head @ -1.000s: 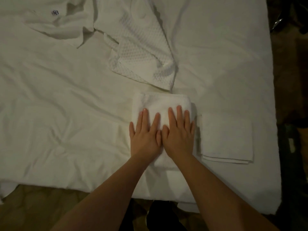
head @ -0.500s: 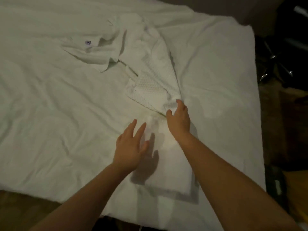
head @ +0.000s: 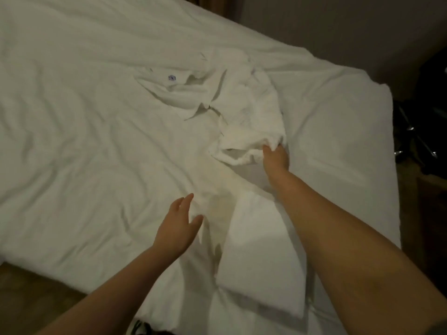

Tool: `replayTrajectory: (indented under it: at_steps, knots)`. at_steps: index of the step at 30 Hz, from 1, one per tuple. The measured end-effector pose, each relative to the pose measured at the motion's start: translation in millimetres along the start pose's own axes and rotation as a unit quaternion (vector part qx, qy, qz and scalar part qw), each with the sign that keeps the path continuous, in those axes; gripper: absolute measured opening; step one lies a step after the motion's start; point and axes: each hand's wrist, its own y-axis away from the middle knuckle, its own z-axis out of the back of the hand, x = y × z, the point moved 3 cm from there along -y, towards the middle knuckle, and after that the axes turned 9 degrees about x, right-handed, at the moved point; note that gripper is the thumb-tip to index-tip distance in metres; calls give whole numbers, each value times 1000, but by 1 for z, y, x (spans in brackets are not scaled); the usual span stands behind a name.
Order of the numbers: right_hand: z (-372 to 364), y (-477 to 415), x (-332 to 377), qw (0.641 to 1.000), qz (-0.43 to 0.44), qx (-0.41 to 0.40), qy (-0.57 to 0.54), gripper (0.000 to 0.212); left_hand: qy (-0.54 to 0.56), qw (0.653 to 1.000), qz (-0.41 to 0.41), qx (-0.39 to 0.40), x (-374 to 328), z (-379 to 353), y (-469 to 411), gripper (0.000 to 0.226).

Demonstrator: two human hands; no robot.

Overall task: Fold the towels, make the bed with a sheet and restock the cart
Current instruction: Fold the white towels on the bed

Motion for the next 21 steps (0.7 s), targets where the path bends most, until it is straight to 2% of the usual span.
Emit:
replayTrajectory:
  at_steps: [3, 5, 8, 10, 13, 16, 18, 21]
  knots:
    - [0, 22, 86, 983, 84, 49, -153, 35, 22, 1000, 8, -17, -16, 37, 12, 59]
    - [2, 44, 140, 965, 121, 92, -214, 27, 45, 998, 8, -34, -30, 69, 23, 60]
    - [11, 97, 211, 938, 181, 148, -255, 17, 84, 992, -17, -96, -55, 128, 45, 69]
    - [20, 137, 248, 923, 218, 167, -271, 19, 124, 979, -43, -158, -71, 172, 62, 78]
    - [38, 190, 292, 907, 263, 164, -286, 18, 178, 953, -82, -233, -93, 236, 88, 93]
    - [57, 233, 324, 897, 290, 150, -296, 13, 190, 936, -118, -274, -112, 292, 114, 104]
    - [66, 256, 337, 896, 297, 146, -295, 12, 174, 931, -159, -279, -127, 320, 131, 98]
    - [72, 285, 349, 892, 299, 152, -304, 15, 132, 930, -225, -258, -154, 351, 155, 72]
